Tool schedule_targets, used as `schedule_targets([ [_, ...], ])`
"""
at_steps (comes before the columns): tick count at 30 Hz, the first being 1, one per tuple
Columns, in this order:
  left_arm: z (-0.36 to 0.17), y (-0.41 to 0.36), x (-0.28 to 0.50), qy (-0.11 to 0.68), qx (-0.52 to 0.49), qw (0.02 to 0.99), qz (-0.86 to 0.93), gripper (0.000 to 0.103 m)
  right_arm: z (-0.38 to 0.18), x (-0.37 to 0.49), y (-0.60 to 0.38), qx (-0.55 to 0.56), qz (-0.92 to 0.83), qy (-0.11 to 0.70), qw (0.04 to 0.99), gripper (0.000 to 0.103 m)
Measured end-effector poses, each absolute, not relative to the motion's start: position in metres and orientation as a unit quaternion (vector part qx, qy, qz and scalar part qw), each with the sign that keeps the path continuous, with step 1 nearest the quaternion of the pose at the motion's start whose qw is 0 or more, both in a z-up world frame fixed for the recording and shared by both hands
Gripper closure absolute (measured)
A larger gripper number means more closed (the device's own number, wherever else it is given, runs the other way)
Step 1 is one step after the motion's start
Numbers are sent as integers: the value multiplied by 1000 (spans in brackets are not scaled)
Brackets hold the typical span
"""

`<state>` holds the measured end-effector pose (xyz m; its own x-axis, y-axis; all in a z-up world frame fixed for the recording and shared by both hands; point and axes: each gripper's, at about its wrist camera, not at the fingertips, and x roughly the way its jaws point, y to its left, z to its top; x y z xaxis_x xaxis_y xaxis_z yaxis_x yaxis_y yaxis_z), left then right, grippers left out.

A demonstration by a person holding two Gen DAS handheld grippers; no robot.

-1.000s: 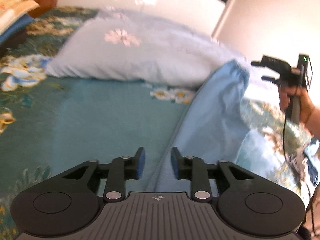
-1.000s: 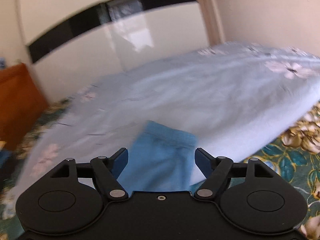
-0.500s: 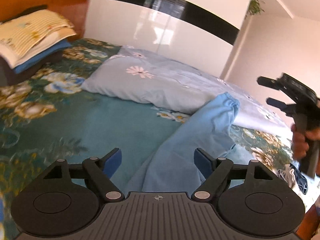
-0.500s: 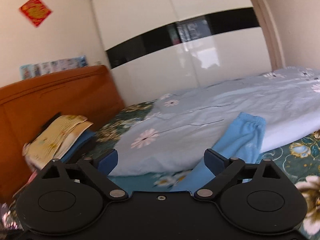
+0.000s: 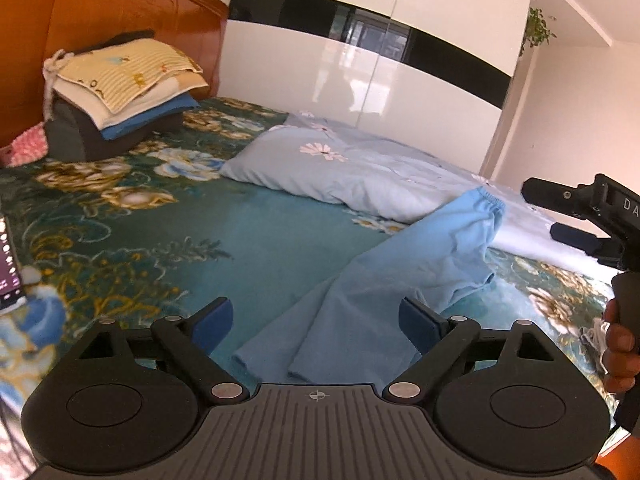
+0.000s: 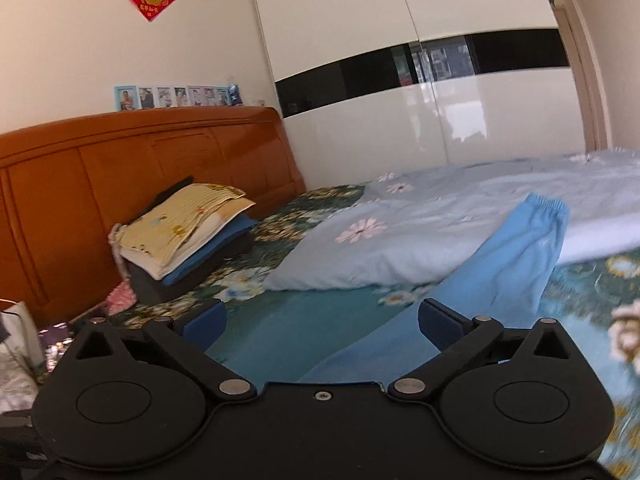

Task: Fold clothes

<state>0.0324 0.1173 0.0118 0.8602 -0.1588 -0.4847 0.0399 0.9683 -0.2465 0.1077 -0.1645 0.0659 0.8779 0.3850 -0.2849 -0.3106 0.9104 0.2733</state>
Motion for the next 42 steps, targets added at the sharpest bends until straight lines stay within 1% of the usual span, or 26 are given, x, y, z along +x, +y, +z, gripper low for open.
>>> schedule_targets([
  [3, 7, 117, 26, 267, -123, 954, -53, 13, 55, 98, -160, 128, 186, 177, 958, 1],
  [9, 2, 125, 16, 277, -141, 949, -48, 13, 26, 94, -146, 154, 196, 234, 940, 1],
  [17, -3, 135, 14, 282, -158, 945, -39, 13, 2, 98, -119, 124, 220, 278, 927, 1],
  [24, -10, 142, 15, 293, -162, 942, -30, 13, -9, 101, -92, 64, 243, 303, 919, 2],
  [27, -13, 146, 15, 298, -167, 940, -28, 12, -14, 102, -84, 52, 251, 315, 914, 9],
  [32, -19, 152, 16, 305, -174, 936, -25, 12, -19, 101, -59, -24, 285, 319, 904, 22],
  [34, -21, 154, 15, 306, -176, 935, -23, 12, -23, 101, -47, -63, 296, 326, 896, 36],
  [36, -23, 157, 15, 307, -182, 934, -21, 12, -26, 101, -40, -94, 299, 333, 889, 47],
  [41, -27, 164, 14, 310, -198, 930, -18, 12, -36, 100, -37, -119, 301, 352, 878, 49],
  [42, -27, 165, 15, 311, -201, 929, -18, 12, -38, 100, -37, -119, 300, 356, 877, 51],
])
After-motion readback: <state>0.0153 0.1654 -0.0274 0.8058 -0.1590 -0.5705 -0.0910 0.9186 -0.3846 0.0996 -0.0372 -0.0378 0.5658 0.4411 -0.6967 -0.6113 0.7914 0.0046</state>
